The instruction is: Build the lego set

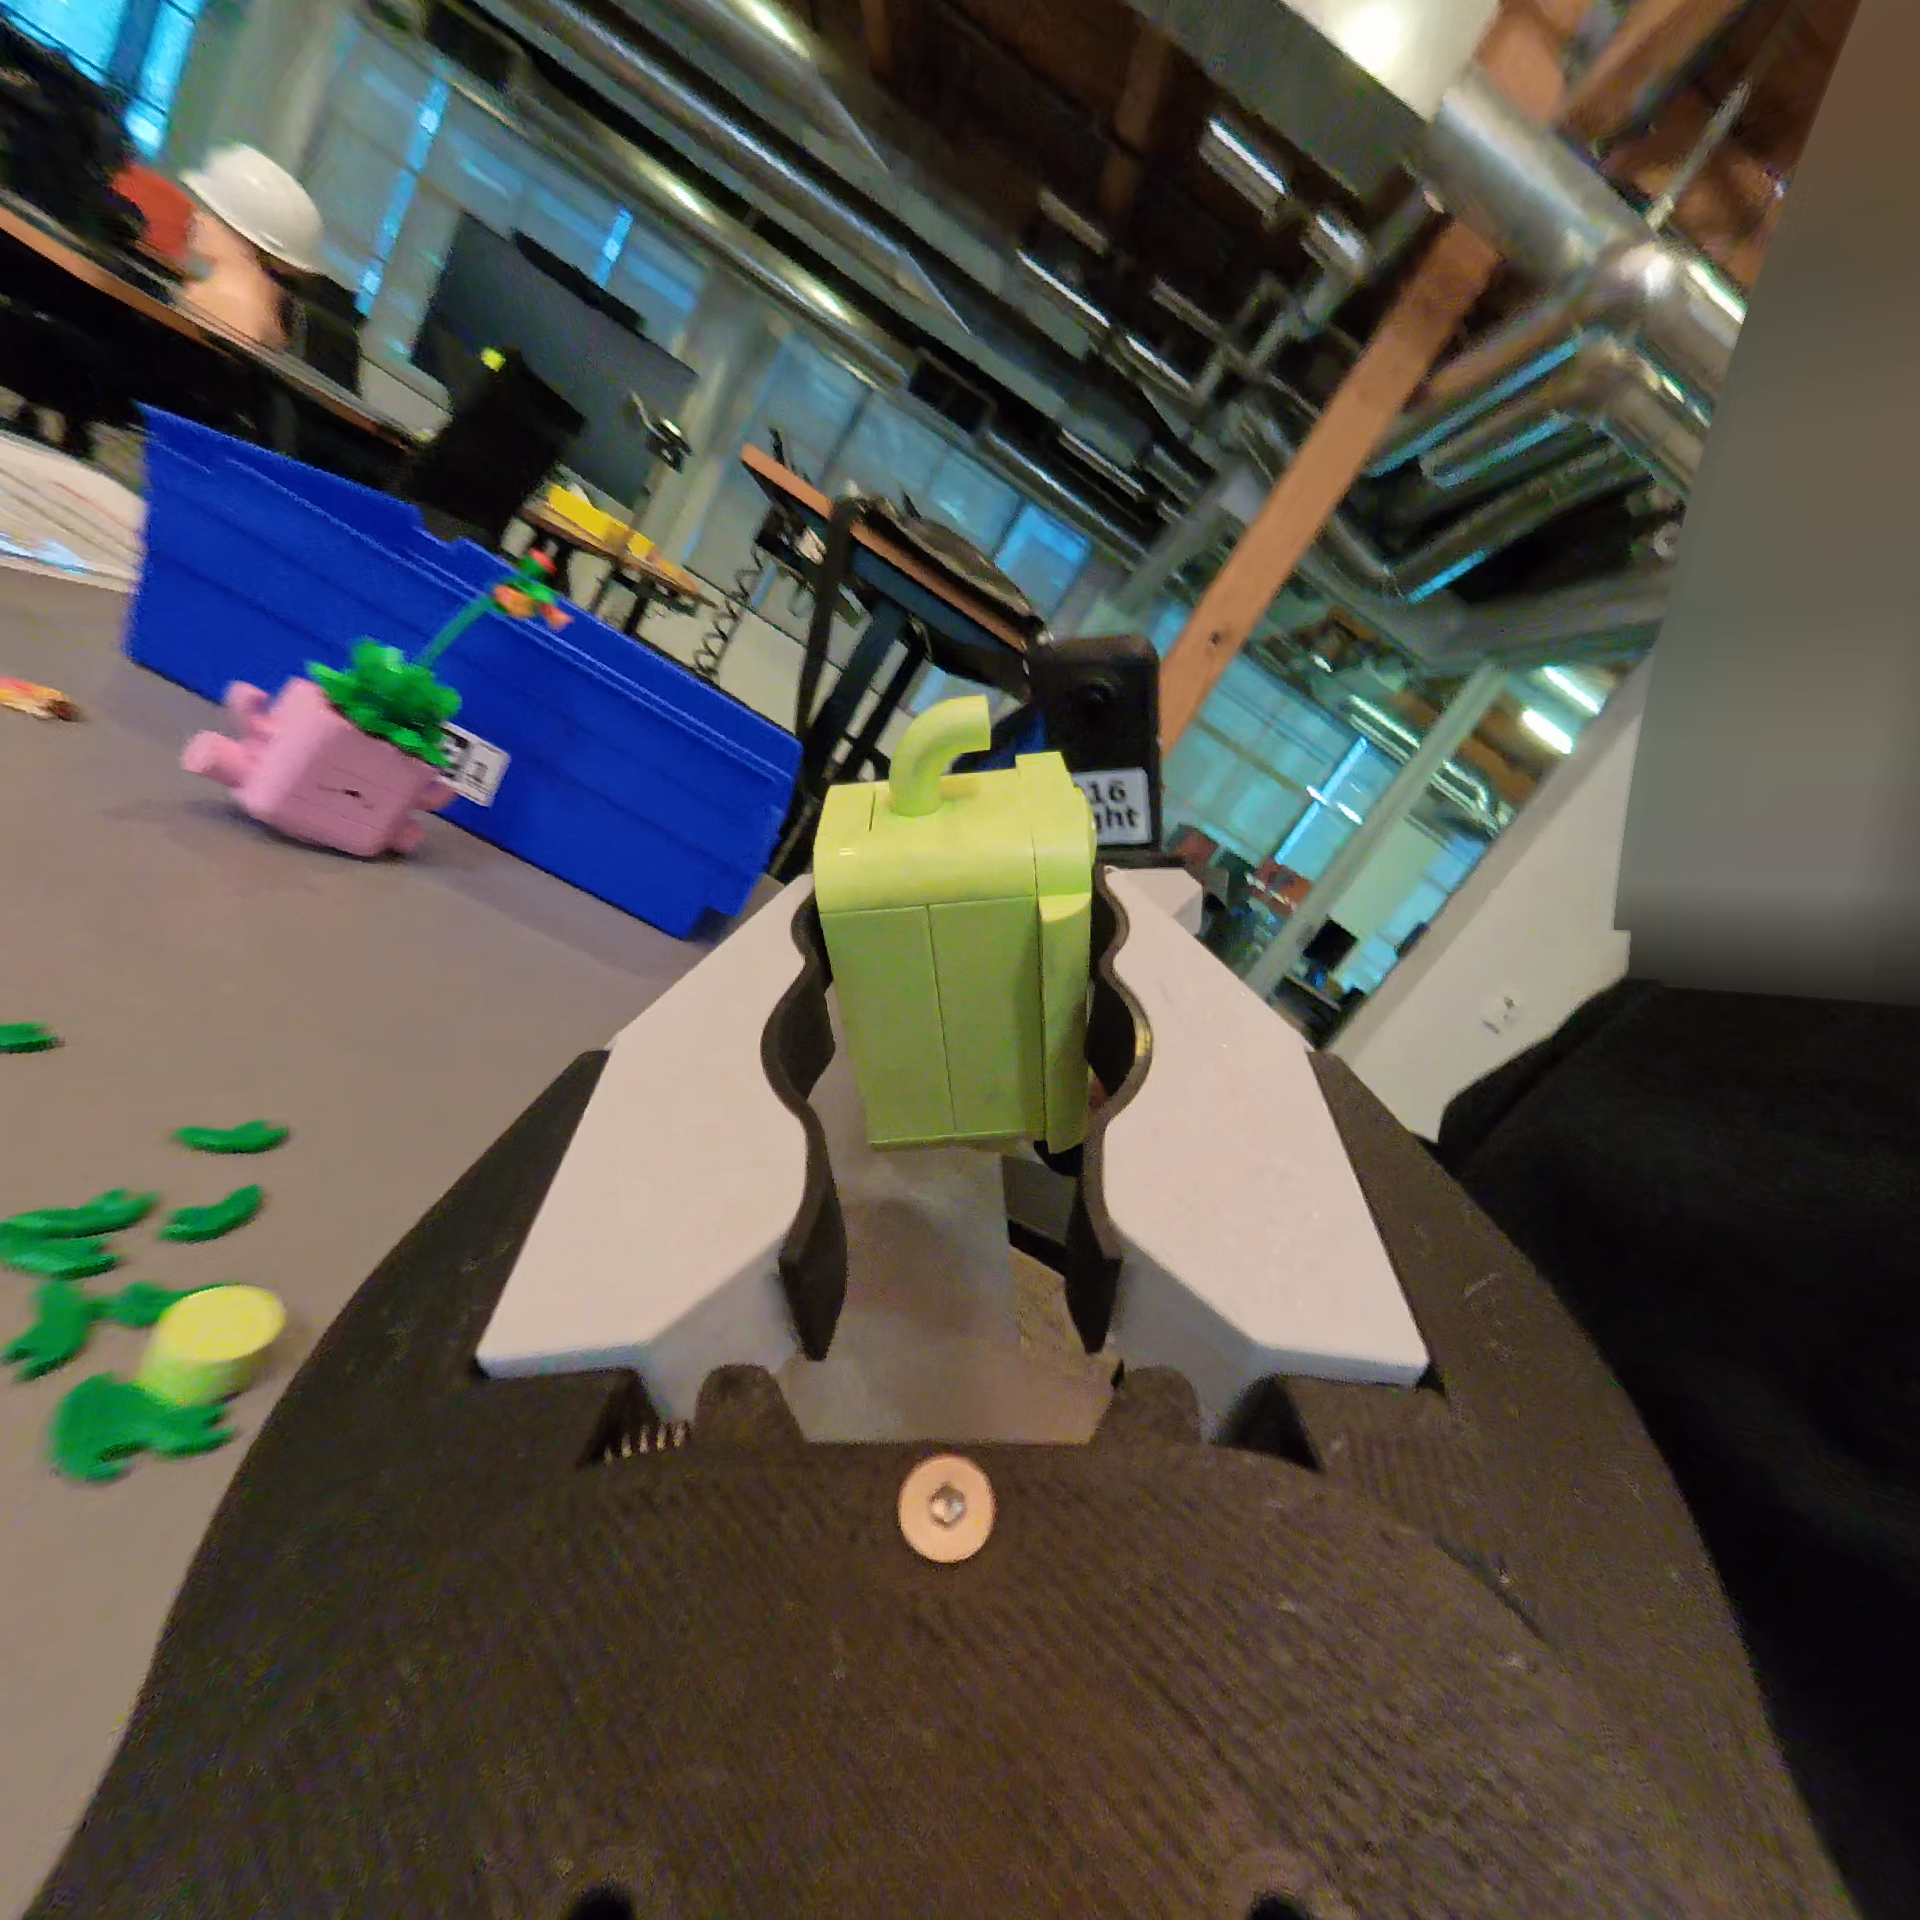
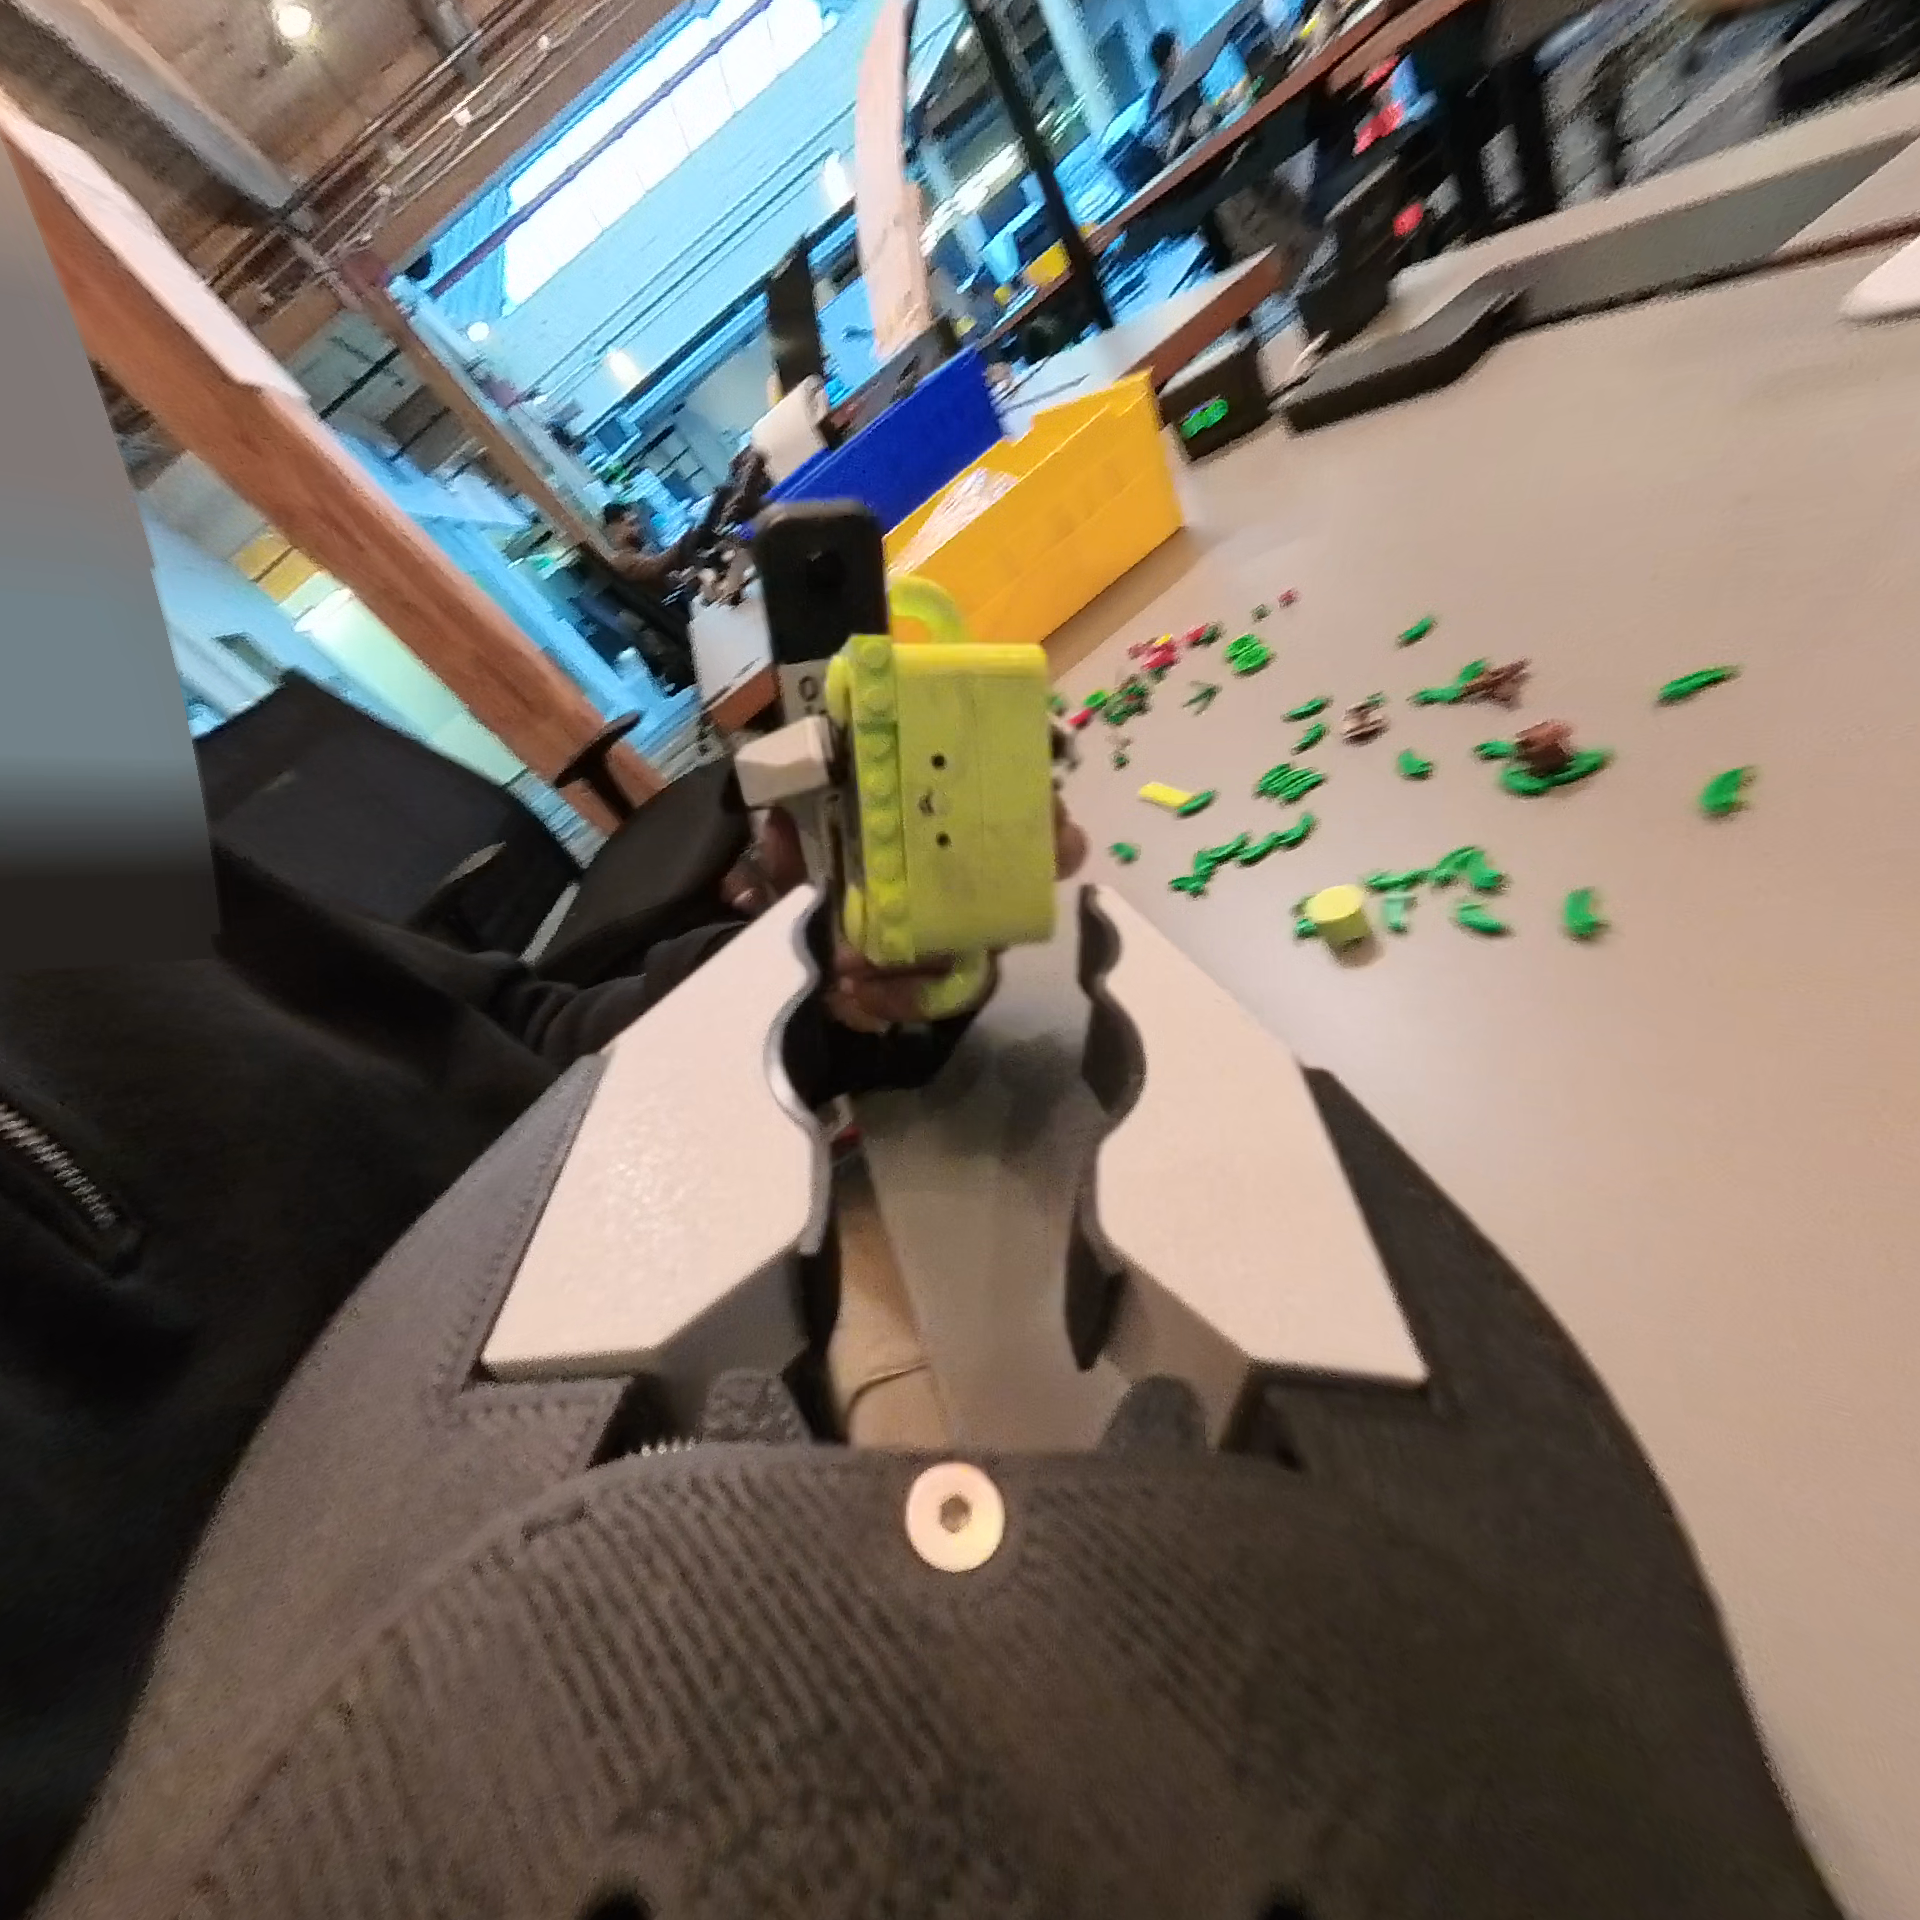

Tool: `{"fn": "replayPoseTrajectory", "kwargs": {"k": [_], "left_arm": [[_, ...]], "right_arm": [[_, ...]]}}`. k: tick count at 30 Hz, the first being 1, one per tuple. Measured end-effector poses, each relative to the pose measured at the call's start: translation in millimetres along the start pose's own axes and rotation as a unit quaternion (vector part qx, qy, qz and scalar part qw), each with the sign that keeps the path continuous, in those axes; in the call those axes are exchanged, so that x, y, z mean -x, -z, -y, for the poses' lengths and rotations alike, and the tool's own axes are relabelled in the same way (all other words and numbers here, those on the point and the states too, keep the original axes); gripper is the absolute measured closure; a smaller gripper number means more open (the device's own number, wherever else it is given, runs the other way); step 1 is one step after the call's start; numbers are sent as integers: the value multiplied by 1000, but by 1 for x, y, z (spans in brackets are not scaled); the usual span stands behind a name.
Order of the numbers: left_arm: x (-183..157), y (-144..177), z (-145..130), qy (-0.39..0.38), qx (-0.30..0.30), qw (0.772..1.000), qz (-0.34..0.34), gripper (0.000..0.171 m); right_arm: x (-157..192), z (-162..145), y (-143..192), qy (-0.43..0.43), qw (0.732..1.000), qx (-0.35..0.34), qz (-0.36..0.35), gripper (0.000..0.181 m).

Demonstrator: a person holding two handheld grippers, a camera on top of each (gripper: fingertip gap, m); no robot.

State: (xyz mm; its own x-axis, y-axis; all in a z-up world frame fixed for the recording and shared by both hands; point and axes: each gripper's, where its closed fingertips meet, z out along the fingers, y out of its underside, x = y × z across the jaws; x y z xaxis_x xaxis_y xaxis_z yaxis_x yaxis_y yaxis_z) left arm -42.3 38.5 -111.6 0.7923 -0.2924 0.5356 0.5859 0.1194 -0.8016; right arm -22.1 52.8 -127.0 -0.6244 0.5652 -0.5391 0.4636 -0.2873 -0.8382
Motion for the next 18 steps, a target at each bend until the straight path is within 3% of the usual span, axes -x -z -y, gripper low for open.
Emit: {"fn": "replayPoseTrajectory", "kwargs": {"k": [1,3,5,8,13,18], "left_arm": [[6,6,5,4,-5,1000,9,126],[21,16,11,-9,0,999,45,126],[30,20,9,-35,24,996,73,126],[41,20,-1,-65,55,990,109,126],[40,16,-12,-63,81,990,100,126],[42,17,-16,-59,91,989,97,125]], "right_arm": [[-9,3,6,13,1000,-4,-23,127],[-29,-6,16,49,996,28,-75,132],[-53,-28,22,96,980,106,-140,135],[-72,-58,24,189,935,233,-190,138],[-85,-74,14,335,857,354,-169,154],[-88,-85,5,317,841,427,-96,148]]}}
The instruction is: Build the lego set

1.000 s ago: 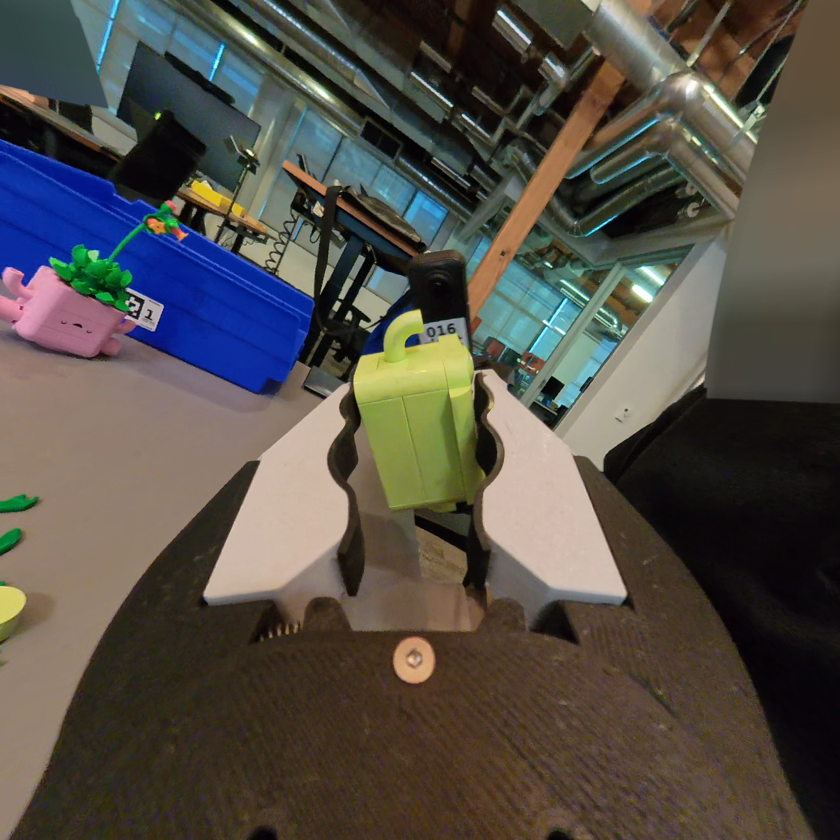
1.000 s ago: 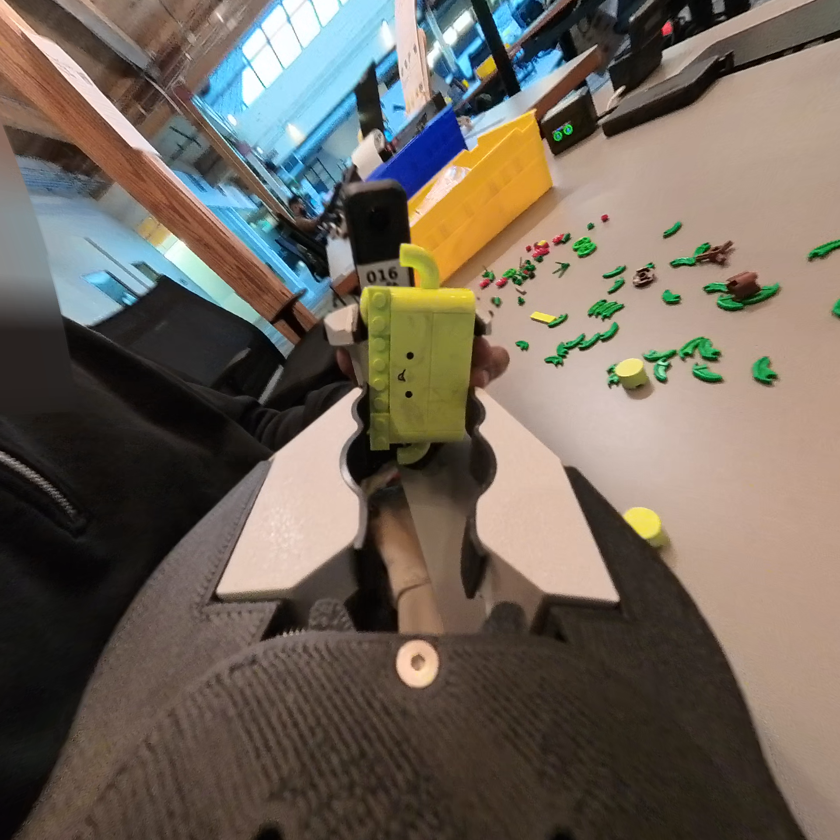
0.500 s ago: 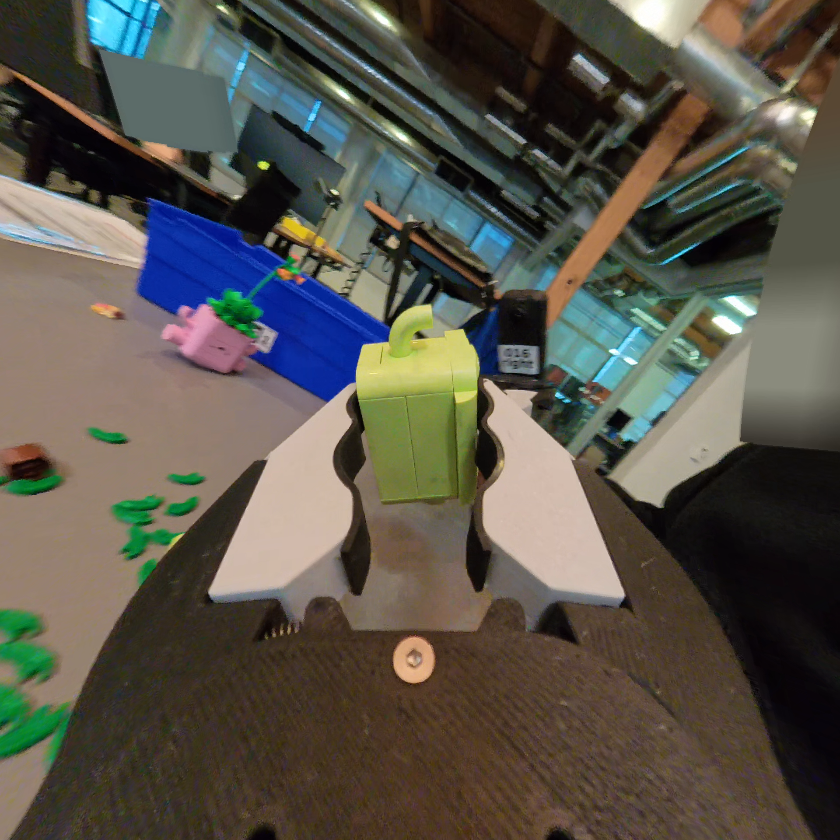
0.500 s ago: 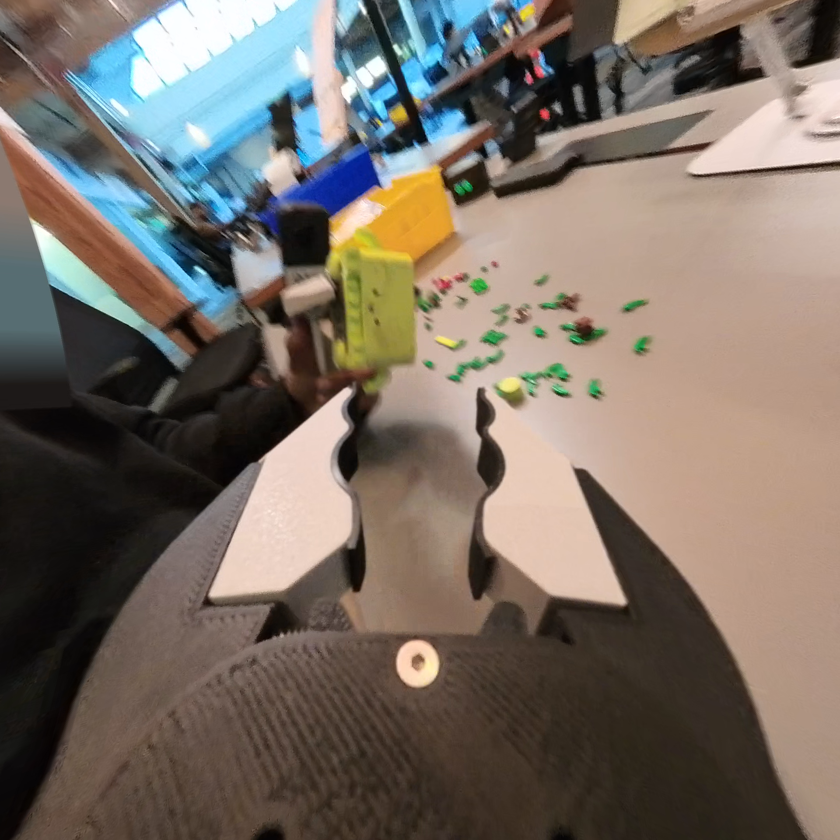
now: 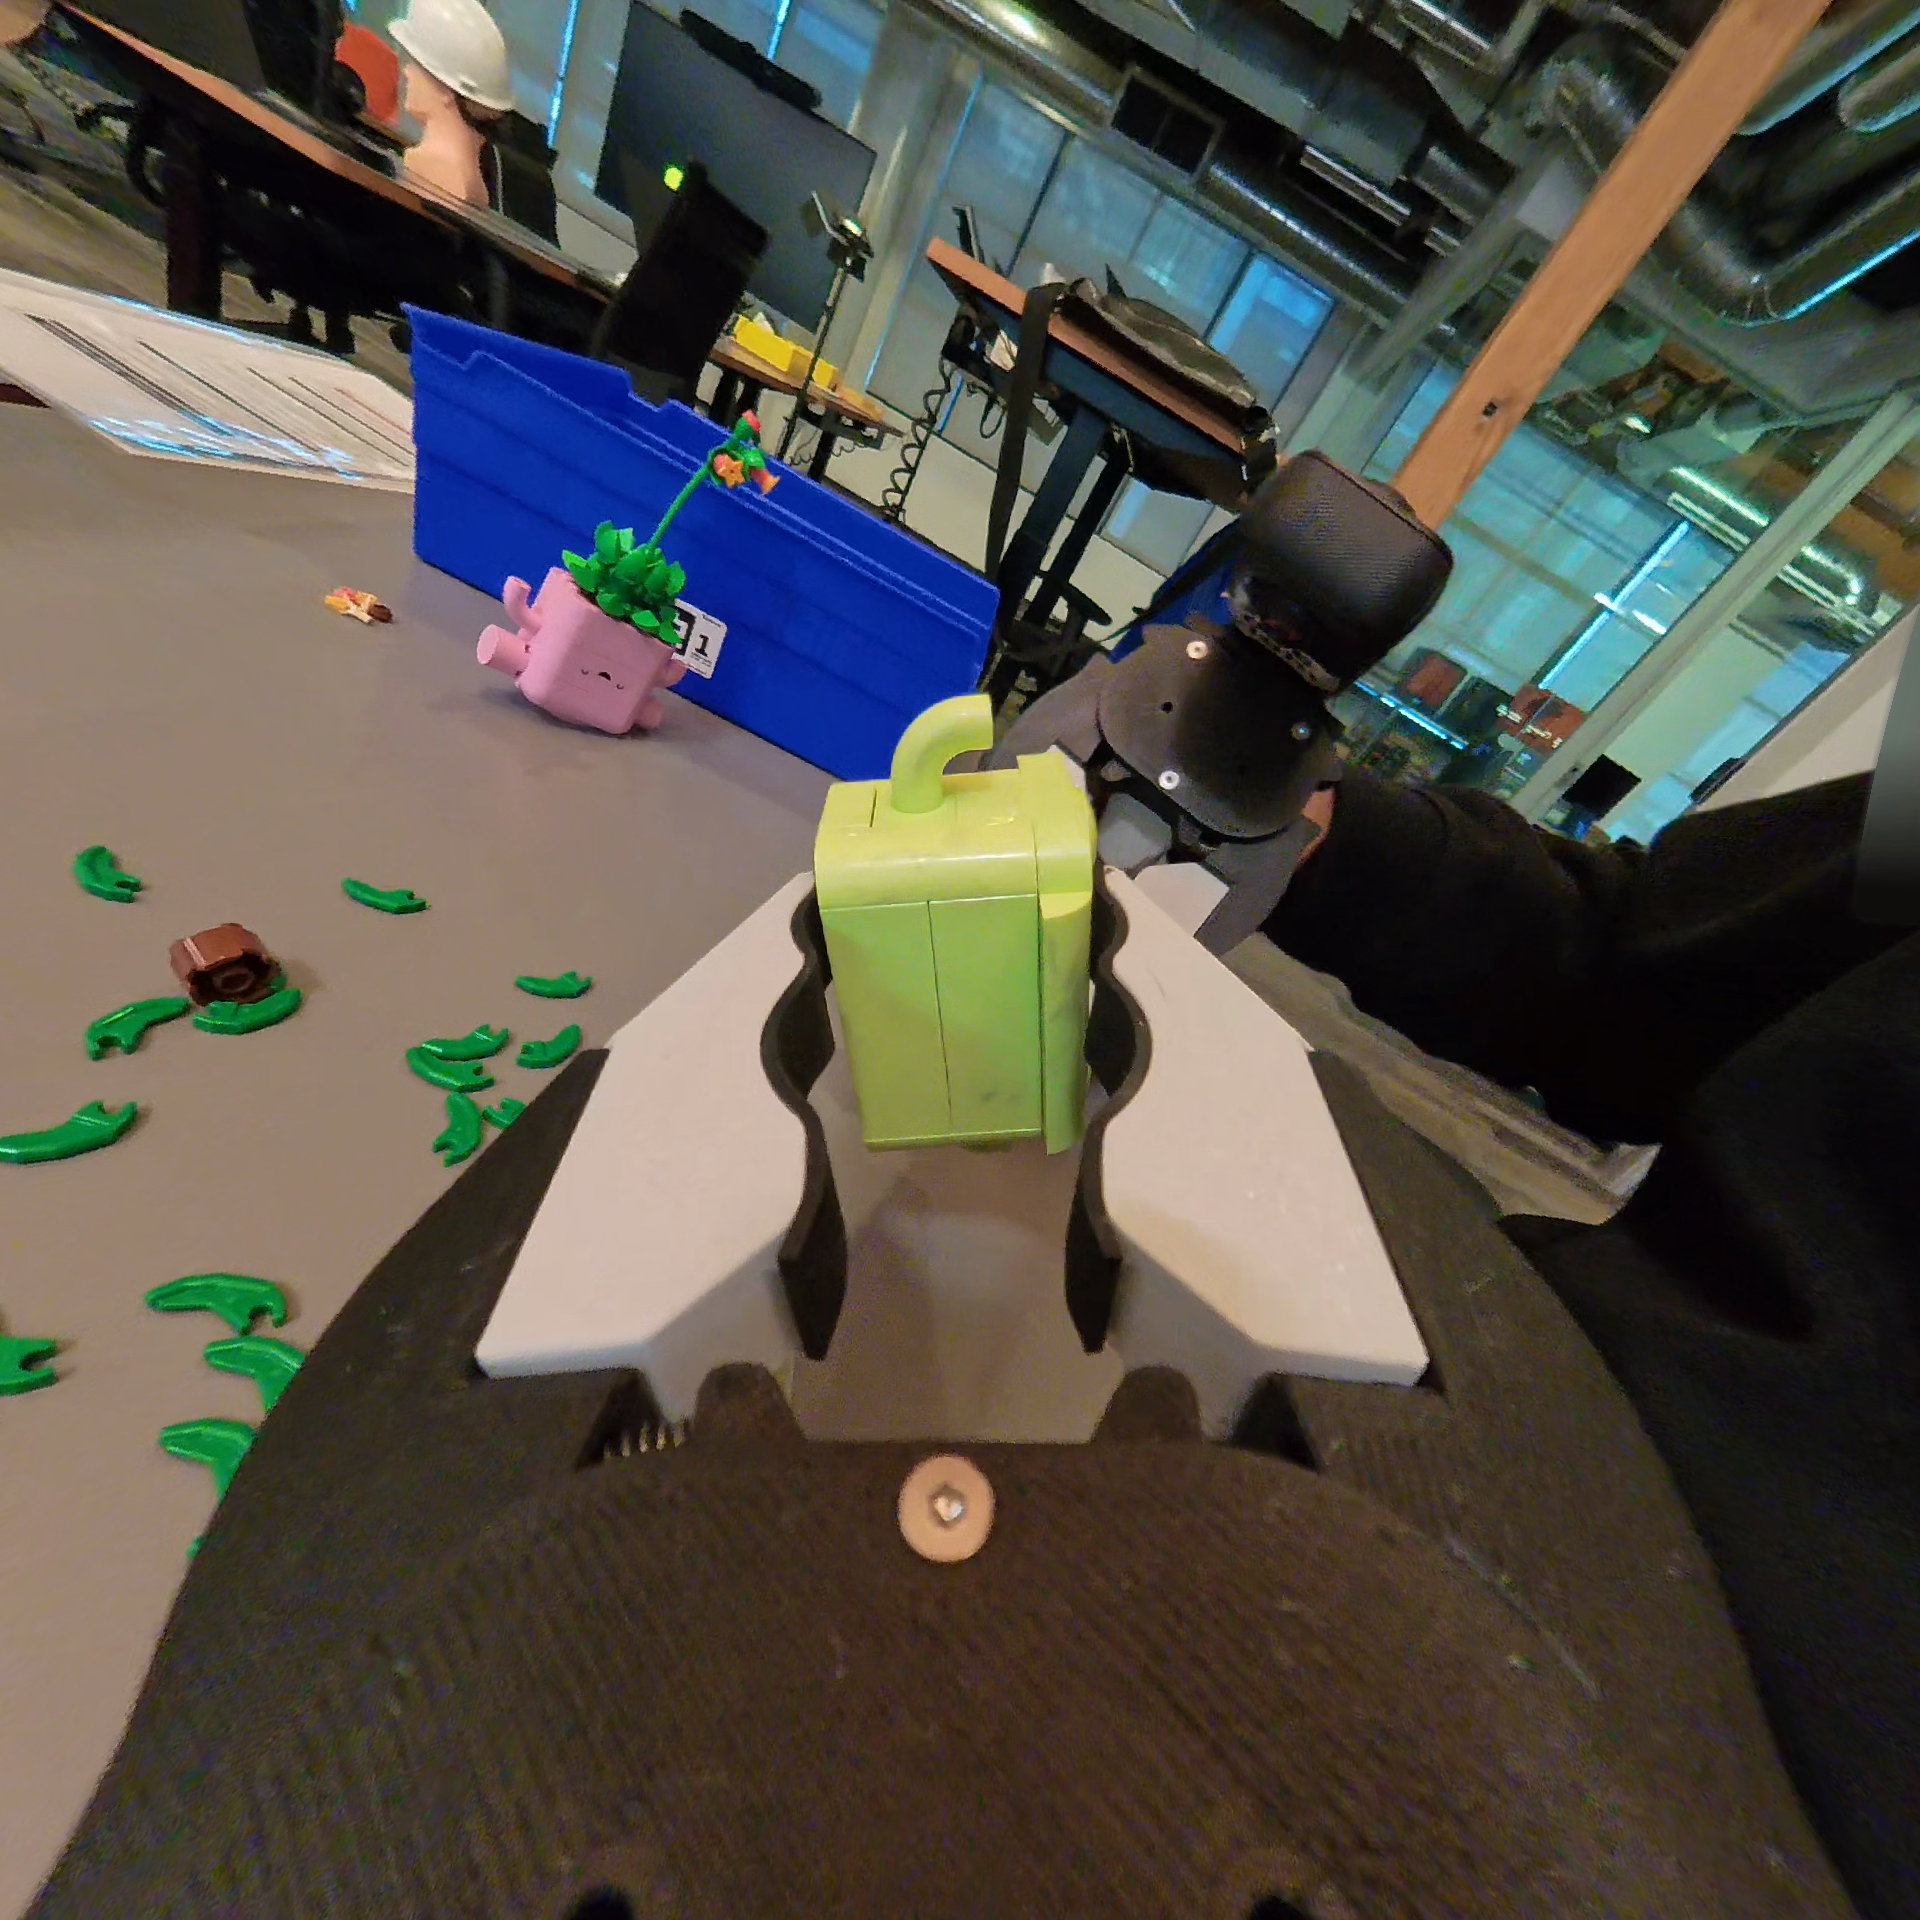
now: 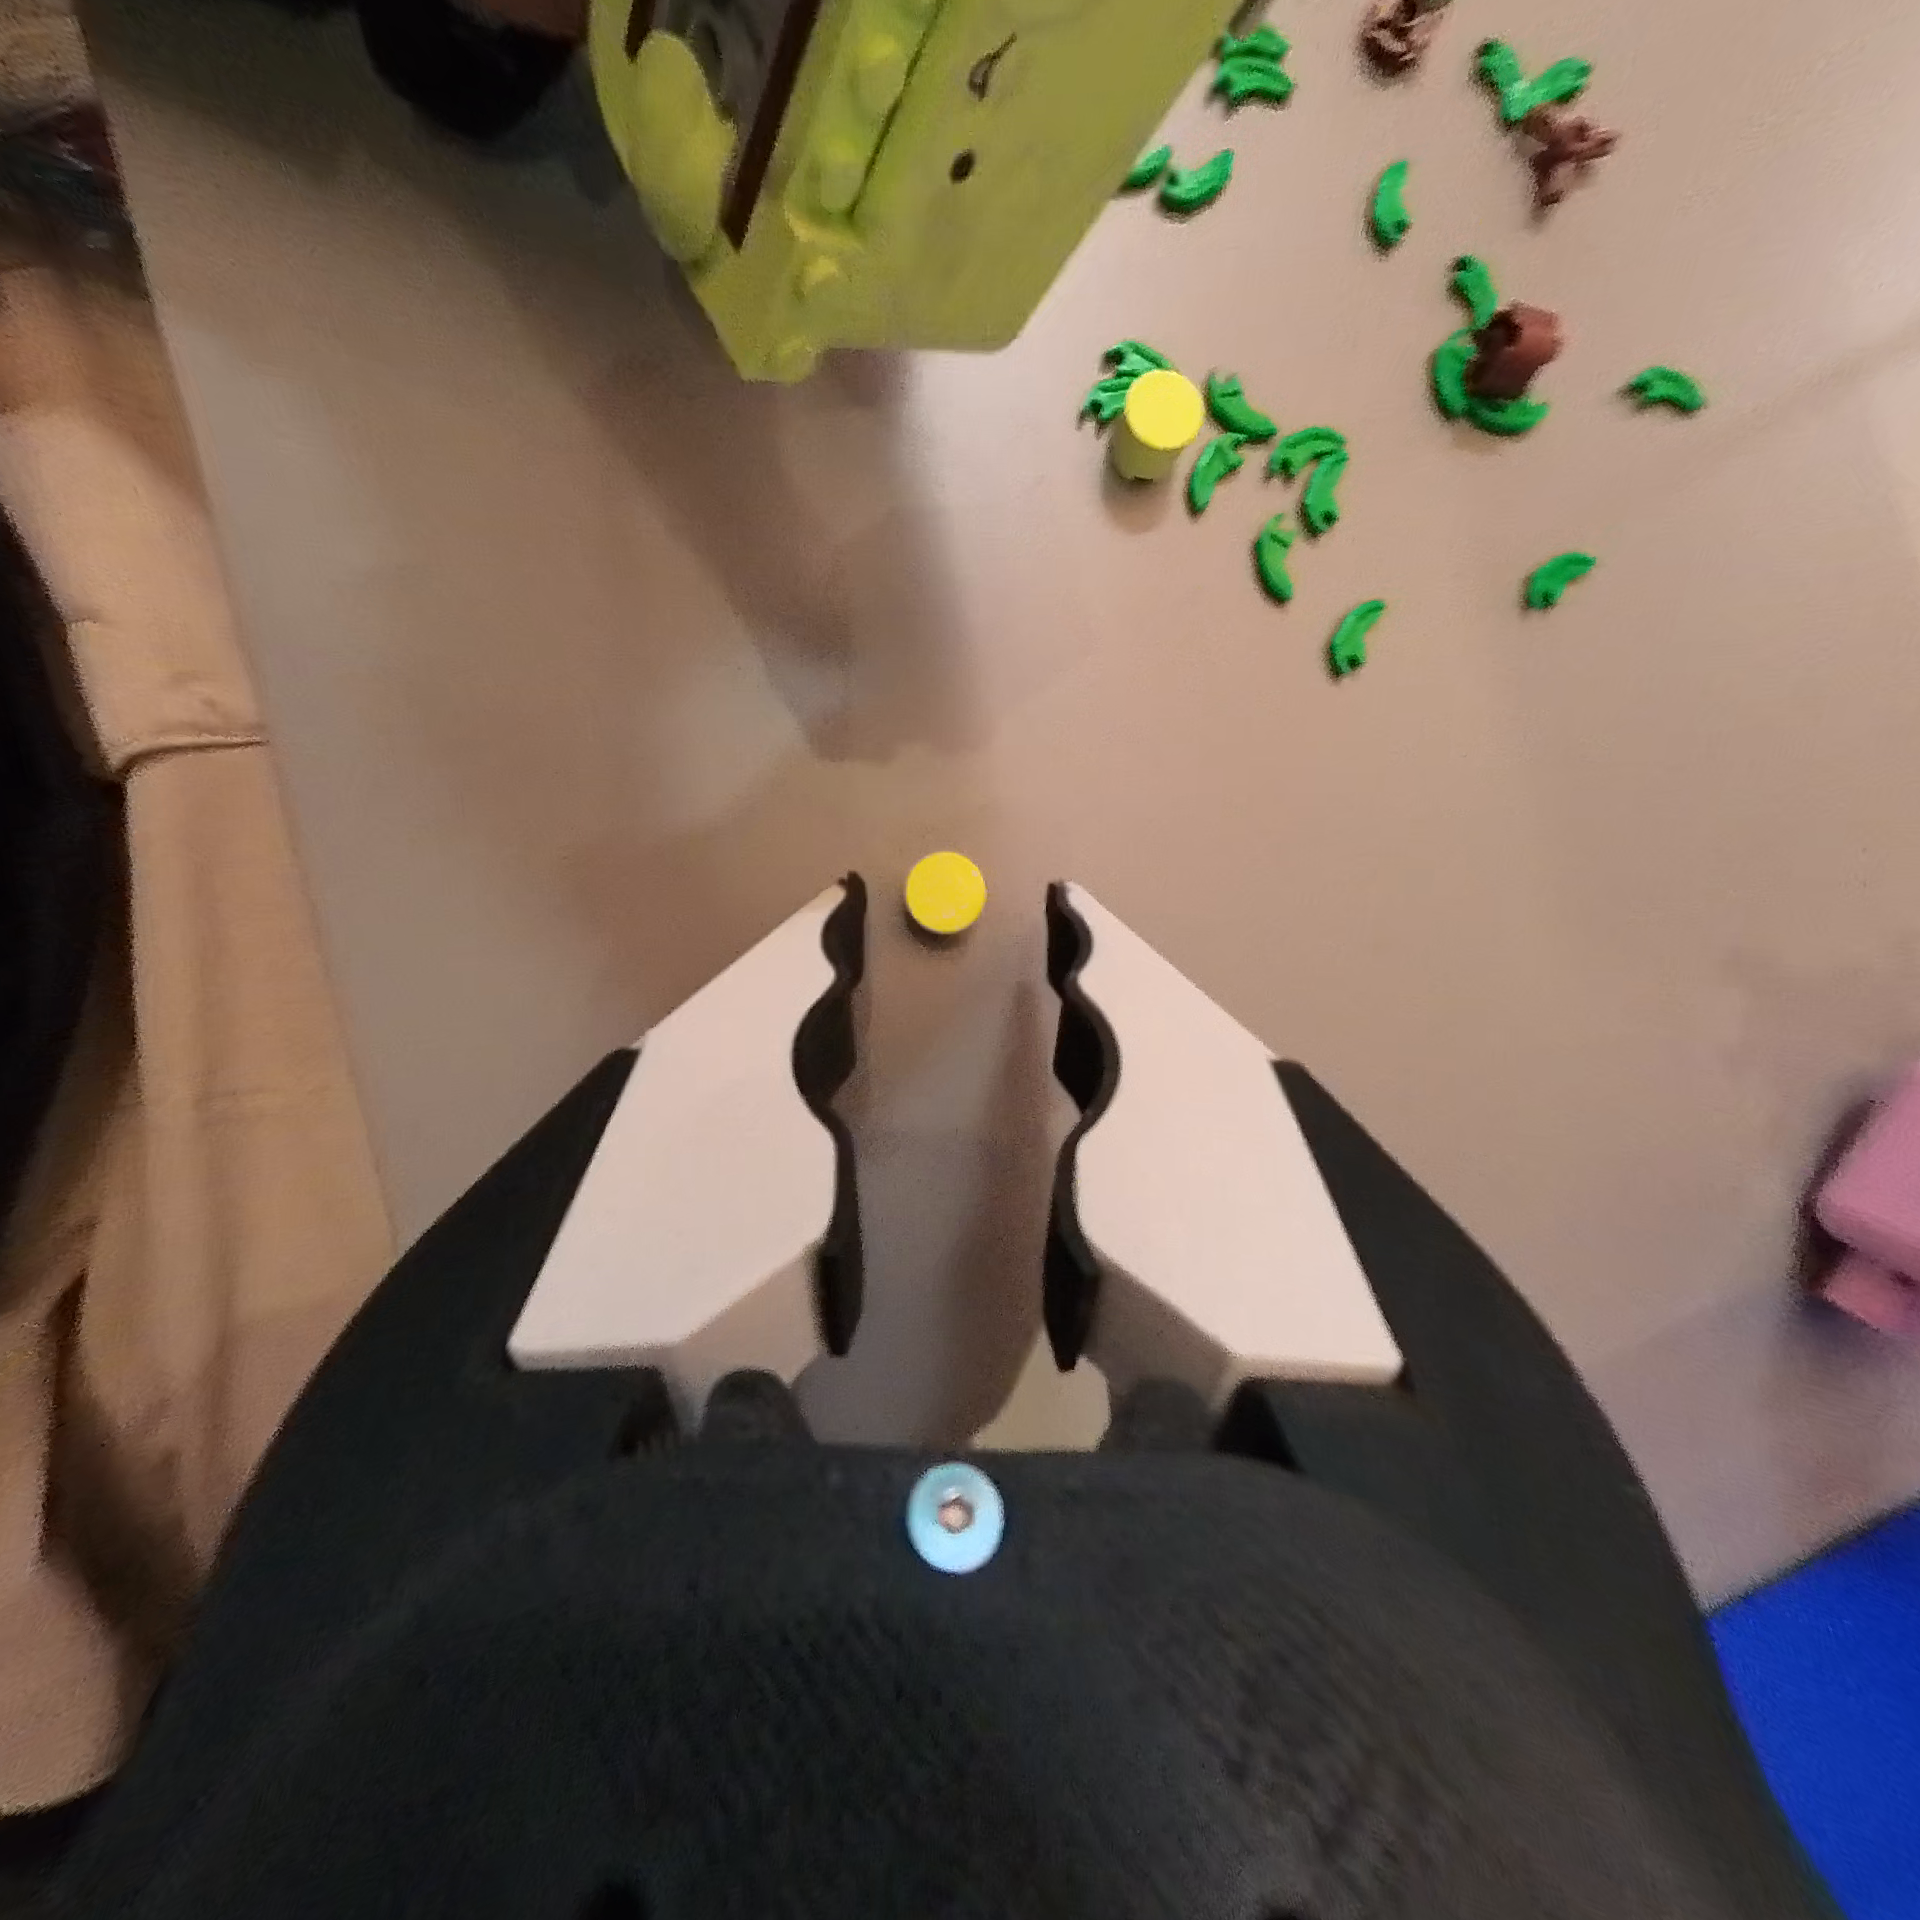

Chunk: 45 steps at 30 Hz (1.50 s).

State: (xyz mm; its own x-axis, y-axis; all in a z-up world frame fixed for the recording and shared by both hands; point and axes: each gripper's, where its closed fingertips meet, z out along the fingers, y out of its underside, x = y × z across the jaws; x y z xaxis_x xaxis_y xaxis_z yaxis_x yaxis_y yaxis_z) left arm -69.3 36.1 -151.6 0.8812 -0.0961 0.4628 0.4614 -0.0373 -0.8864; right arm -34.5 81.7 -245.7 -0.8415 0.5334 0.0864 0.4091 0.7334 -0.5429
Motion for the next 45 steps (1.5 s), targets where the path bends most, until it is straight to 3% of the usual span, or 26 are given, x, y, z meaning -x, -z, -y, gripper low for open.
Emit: {"fn": "replayPoseTrajectory", "kwargs": {"k": [3,7,9,11,13,15,18,21,30,40,45], "left_arm": [[1,1,-2,7,4,1000,-3,125],[2,2,-5,13,6,1000,-4,126],[2,2,-5,19,5,1000,-9,126],[-2,1,-6,28,6,999,-24,126],[-7,-1,-6,39,2,999,-37,125],[-13,-4,-5,51,-9,997,-53,125],[-23,-9,-1,64,-31,995,-74,125],[-29,-16,-4,61,-24,995,-78,125],[-45,-24,-4,80,-25,991,-108,125],[-50,-26,-8,86,-18,989,-118,125],[-50,-26,-7,102,-24,987,-124,125]], "right_arm": [[2,1,-7,8,1000,13,22,150],[1,-3,-8,8,1000,20,20,167],[-6,6,-1,-26,999,-26,6,167],[-10,30,17,-99,985,-141,23,167],[-15,57,48,-206,933,-288,71,167],[-23,73,78,-311,852,-403,126,167],[-23,80,98,-400,759,-478,190,167],[-16,85,103,-434,716,-499,224,168],[0,95,109,-428,707,-517,224,167],[4,90,107,-411,740,-497,192,168],[4,90,106,-409,744,-495,183,168]]}}
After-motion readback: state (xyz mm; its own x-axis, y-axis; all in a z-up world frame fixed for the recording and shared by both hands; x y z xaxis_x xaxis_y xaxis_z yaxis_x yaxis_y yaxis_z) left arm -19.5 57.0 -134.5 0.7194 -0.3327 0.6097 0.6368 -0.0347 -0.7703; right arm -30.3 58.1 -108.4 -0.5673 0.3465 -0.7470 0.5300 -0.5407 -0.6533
